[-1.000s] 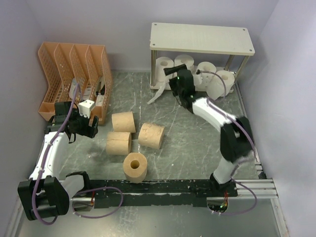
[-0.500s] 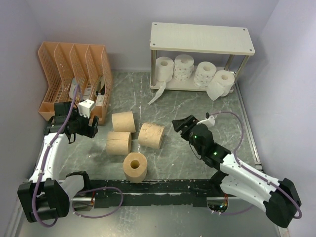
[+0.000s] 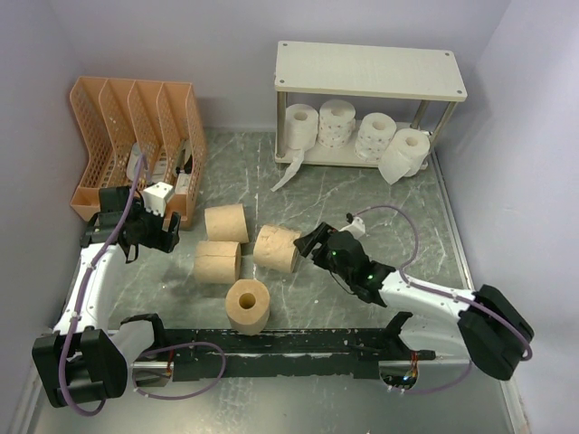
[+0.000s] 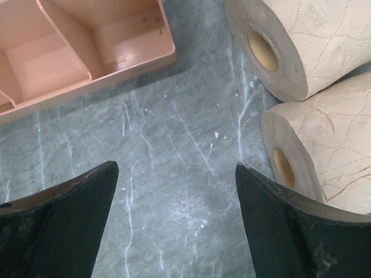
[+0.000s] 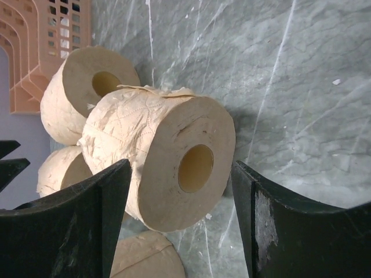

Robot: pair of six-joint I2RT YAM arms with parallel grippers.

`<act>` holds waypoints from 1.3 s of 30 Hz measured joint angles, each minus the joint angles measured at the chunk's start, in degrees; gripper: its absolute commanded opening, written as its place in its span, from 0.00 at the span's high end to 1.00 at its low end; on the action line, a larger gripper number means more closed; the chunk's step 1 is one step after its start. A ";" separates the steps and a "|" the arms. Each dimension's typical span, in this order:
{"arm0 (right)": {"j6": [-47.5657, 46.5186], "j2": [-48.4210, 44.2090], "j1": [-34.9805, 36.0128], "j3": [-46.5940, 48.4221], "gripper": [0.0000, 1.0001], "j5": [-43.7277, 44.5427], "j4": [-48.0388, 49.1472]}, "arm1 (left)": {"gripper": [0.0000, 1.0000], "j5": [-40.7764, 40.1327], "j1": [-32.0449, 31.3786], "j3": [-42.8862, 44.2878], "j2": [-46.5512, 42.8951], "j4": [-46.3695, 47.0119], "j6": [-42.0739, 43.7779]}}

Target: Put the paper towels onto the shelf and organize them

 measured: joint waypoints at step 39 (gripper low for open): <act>-1.07 16.90 7.41 7.67 1.00 0.11 12.59 | 0.06 0.00 0.00 0.00 0.00 0.02 0.00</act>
